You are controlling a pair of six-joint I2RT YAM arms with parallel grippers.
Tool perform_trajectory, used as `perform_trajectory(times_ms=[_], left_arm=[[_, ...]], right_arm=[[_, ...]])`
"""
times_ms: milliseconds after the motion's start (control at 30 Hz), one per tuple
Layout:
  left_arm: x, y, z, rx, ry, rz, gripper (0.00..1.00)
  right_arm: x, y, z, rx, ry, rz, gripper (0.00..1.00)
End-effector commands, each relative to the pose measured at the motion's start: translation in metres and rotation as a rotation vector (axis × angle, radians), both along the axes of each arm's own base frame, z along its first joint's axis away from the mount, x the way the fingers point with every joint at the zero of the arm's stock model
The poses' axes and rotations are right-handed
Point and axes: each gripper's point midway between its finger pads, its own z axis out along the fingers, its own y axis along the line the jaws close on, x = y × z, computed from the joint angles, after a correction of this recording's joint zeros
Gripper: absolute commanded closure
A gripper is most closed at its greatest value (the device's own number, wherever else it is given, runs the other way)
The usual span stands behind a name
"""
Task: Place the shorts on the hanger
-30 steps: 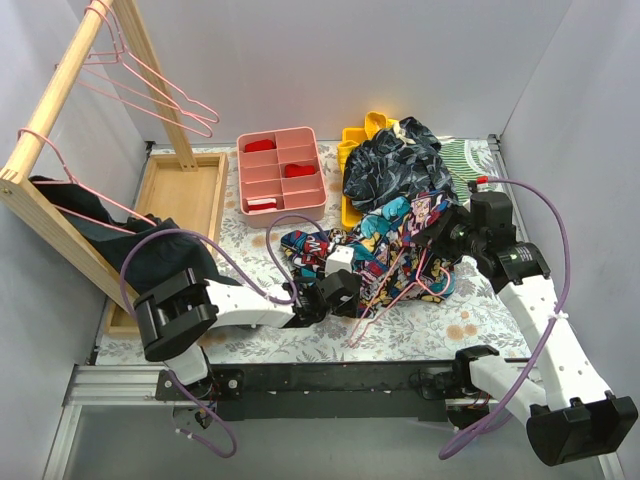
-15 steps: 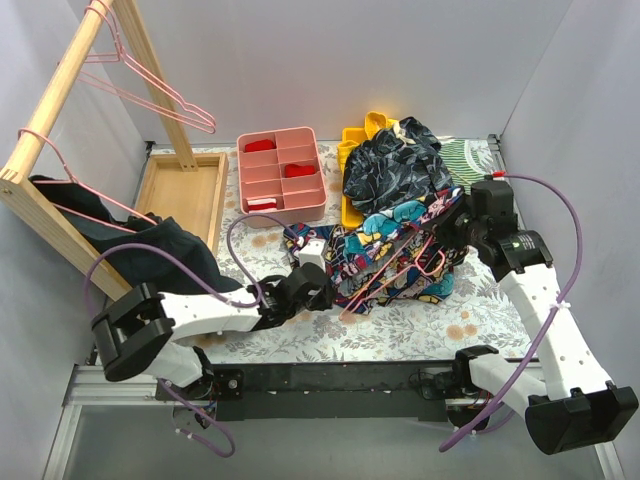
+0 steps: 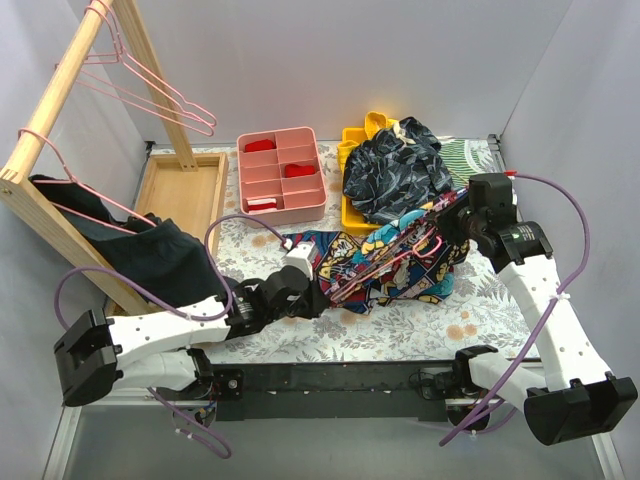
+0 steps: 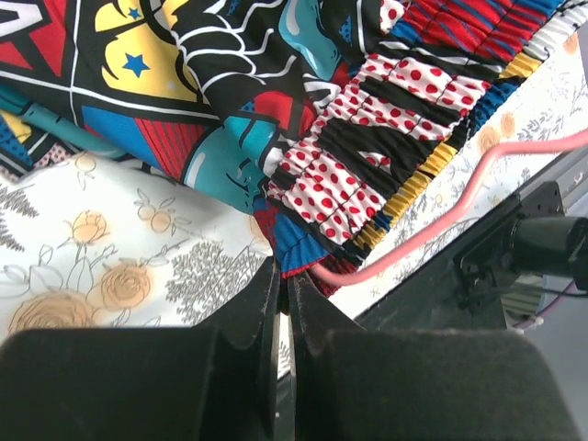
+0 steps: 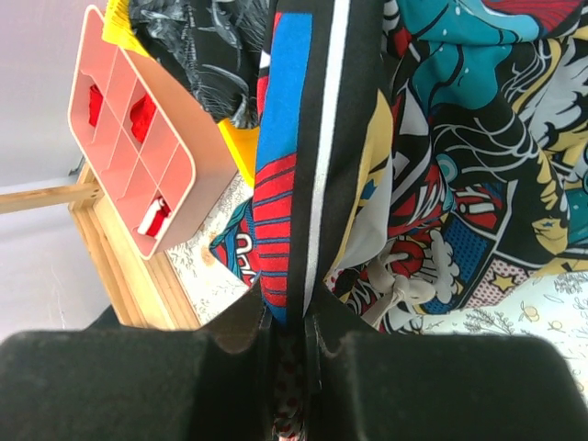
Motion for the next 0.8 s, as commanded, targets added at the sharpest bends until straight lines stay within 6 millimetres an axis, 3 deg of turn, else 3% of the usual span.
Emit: perform_trajectory(times_ms=[0, 233, 267, 333, 367, 467, 500, 567, 600, 700, 767], left_arm=[[-0.018, 0.019, 0.001, 0.063, 0.042, -0.025, 1.00], [-0.022, 0.002, 0.057, -0.035, -0.012, -0.078, 1.00], [-0.021, -0.005, 0.076, -0.069, -0.032, -0.090, 1.00], [-0.022, -0.015, 0.095, -0.100, -0.041, -0.123, 1.00], [-0.021, -0.024, 0.124, -0.148, -0.068, -0.143, 1.00], [-0.026, -0.042, 0.161, -0.200, -0.084, -0.217, 1.00], [-0.027, -0.048, 0.190, -0.242, -0.109, -0.236, 1.00], [-0.026, -0.057, 0.213, -0.256, -0.121, -0.255, 1.00], [-0.026, -0.057, 0.239, -0.278, -0.146, -0.258, 1.00], [-0.017, -0.062, 0.243, -0.251, -0.157, -0.232, 1.00], [-0.007, -0.066, 0.219, -0.189, -0.138, -0.200, 1.00]], right_arm=[[0.018, -0.018, 0.033, -0.006, -0.116, -0.126, 0.99], [0.015, -0.018, 0.025, -0.019, -0.063, -0.120, 0.99], [0.012, -0.017, 0.025, -0.019, -0.050, -0.113, 0.99], [0.009, -0.010, 0.023, -0.013, -0.019, -0.080, 0.99], [0.008, -0.007, 0.024, -0.010, -0.012, -0.068, 0.99], [-0.002, 0.004, 0.042, 0.005, -0.011, -0.022, 0.99], [-0.005, 0.005, 0.059, 0.011, -0.036, -0.016, 0.99], [-0.008, 0.006, 0.076, 0.017, -0.055, -0.002, 0.99], [-0.008, 0.008, 0.097, 0.034, -0.094, 0.005, 0.99], [-0.009, 0.016, 0.092, 0.055, -0.036, 0.036, 0.99], [-0.005, 0.023, 0.067, 0.073, 0.017, 0.047, 0.99]])
